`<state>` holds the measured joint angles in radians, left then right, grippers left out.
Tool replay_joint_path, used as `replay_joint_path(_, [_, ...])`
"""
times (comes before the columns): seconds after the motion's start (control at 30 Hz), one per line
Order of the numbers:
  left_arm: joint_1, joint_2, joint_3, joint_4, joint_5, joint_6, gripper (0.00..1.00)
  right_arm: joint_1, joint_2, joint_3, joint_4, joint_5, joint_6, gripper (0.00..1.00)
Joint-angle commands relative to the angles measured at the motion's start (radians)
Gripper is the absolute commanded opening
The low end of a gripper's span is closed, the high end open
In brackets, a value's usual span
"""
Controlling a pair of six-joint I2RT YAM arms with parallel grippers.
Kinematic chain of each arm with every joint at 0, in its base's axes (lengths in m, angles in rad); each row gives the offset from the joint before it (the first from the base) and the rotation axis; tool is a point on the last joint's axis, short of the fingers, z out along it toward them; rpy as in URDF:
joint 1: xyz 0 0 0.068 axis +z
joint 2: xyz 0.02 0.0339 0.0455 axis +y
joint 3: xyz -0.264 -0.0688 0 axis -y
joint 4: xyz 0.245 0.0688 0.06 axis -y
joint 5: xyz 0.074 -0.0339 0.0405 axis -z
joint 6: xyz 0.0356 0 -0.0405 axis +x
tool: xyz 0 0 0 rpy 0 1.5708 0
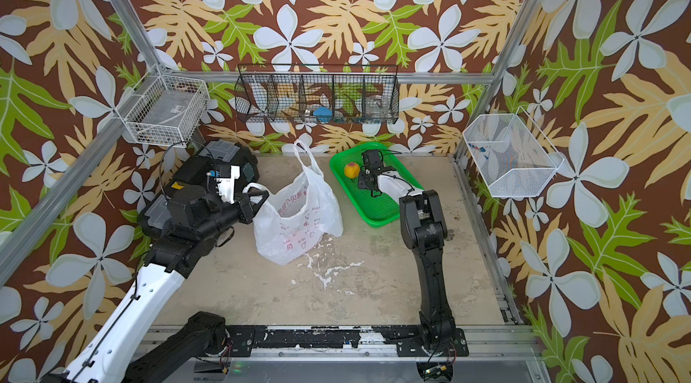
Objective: Place the peach into a plastic bag & tie a knot
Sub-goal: Pick up the peach from the basket, then place the peach in the plastic bag.
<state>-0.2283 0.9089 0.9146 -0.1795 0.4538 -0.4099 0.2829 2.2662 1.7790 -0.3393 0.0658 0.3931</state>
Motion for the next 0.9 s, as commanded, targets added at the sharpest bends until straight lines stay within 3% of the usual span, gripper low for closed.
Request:
replay_joint_path(0.0, [0.001, -0.004, 0.002, 0.015, 0.0, 0.021, 0.0, 0.005, -0.114, -0.08, 0.067, -0.042, 0.019, 0.36])
replay_joint_path(0.23, [0.0, 0.019, 0.013, 0.019, 0.002, 0.058, 0.0, 0.083, -0.544, -0.42, 0.139, -0.146, 0.092, 0.3])
replay_joint_path(0.4, [0.001, 0.029, 0.019, 0.036, 0.046, 0.077, 0.0, 0.303, -0.846, -0.513, 0.138, -0.21, 0.088, 0.28])
replay_joint_path(0.57, [-0.006, 0.038, 0.026, 0.057, 0.078, 0.075, 0.0, 0.493, -0.757, -0.353, 0.095, -0.33, 0.086, 0.26])
replay_joint_path(0.77, [-0.014, 0.024, 0.028, 0.045, 0.055, 0.085, 0.0, 0.533, -0.549, -0.228, 0.06, -0.38, 0.068, 0.27])
replay_joint_path(0.83, [-0.014, 0.022, 0.02, 0.047, 0.057, 0.086, 0.0, 0.533, -0.504, -0.234, 0.047, -0.366, 0.042, 0.32])
replay_joint_path(0.87, [-0.014, 0.024, 0.016, 0.048, 0.058, 0.085, 0.0, 0.533, -0.478, -0.216, 0.01, -0.332, 0.023, 0.42])
